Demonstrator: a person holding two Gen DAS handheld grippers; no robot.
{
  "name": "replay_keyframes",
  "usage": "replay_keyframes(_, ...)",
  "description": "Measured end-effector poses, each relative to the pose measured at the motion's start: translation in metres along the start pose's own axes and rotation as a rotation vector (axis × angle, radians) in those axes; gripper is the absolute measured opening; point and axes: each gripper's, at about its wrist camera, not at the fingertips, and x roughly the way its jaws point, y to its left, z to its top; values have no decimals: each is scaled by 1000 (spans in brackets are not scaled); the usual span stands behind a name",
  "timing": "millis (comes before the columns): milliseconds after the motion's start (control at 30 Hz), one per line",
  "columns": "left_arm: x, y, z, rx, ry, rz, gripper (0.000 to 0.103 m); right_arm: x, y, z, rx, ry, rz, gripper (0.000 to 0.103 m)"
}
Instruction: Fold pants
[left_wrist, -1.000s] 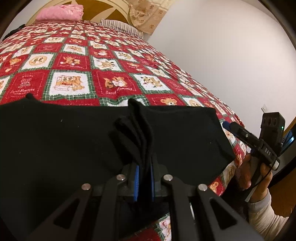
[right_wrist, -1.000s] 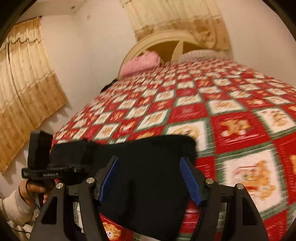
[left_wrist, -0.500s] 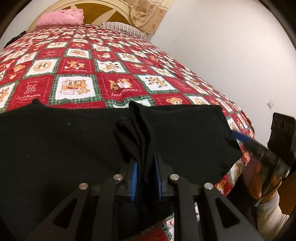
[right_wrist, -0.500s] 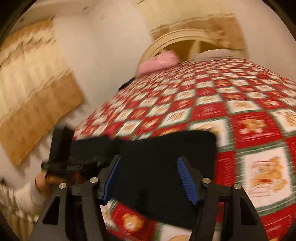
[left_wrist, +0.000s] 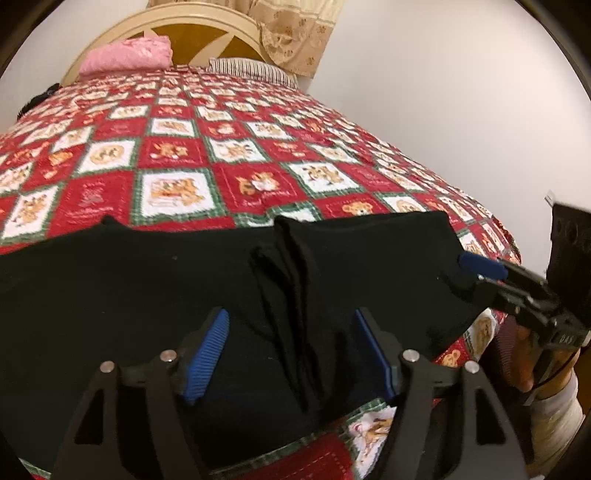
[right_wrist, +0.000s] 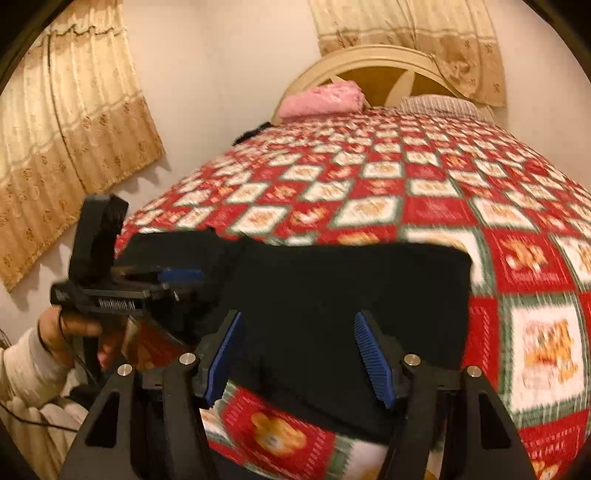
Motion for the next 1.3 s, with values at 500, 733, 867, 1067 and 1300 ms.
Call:
replay_keyframes(500,-34,47,-9,-13,-39,121,78,106,52,49,-47,76,84,64)
replay_keyframes(733,-95,108,-12,-30,-112,331,78,135,60,43,-77,140,64,64)
replay_keyframes(867,-121,149,-19,-68,-131,459,78,115,80,39,-111,119,97,64)
replay_keyframes(1067,-137,214,-45,-239,-114,547,78,118,115,1,-212,183,-16,64)
replay_keyframes(1300,-132,230,-60,-294,-112,527,79,101,109,-3,-180,159,13,44)
